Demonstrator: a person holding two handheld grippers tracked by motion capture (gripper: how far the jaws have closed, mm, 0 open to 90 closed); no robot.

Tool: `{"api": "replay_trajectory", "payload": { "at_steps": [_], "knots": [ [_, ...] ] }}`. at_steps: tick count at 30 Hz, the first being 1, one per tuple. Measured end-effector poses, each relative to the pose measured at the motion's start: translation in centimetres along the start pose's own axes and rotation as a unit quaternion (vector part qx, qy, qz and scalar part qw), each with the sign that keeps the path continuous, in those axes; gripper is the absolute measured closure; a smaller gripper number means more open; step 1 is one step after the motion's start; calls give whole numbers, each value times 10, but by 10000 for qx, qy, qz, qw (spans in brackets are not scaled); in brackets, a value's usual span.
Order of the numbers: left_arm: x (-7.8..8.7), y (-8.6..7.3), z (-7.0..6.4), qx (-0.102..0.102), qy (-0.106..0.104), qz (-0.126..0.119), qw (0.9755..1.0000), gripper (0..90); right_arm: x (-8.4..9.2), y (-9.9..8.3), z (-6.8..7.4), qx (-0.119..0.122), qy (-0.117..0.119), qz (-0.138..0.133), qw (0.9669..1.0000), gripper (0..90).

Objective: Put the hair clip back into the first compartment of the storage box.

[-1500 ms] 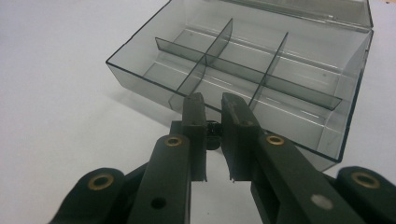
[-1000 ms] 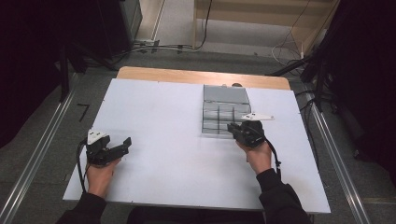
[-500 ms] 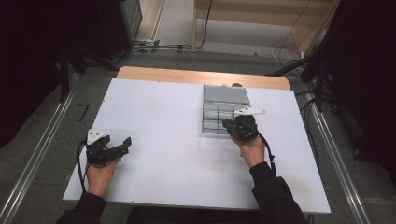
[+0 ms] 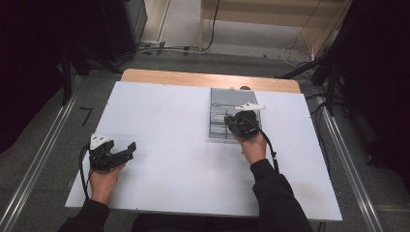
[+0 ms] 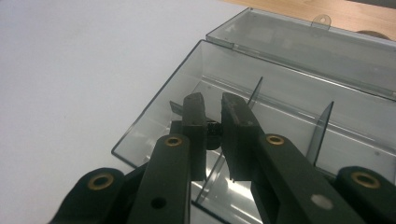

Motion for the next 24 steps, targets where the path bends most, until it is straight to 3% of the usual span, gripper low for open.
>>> {"api": "replay_trajectory", "payload": {
  "at_steps": [24],
  "knots": [
    [-1, 0, 1, 32, -16, 1, 10000, 150, -36, 8, 6, -49, -151, 211, 9997, 778]
  ]
}}
Point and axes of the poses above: each handheld gripper's, and its own axes: x roughly backward along the jaws, y roughly out of its top, z roughly to its left, the point moved 8 cm from there along -x, roughly forward along the jaws, and after that the axes turned 13 degrees about -y, right-handed, at the moved point
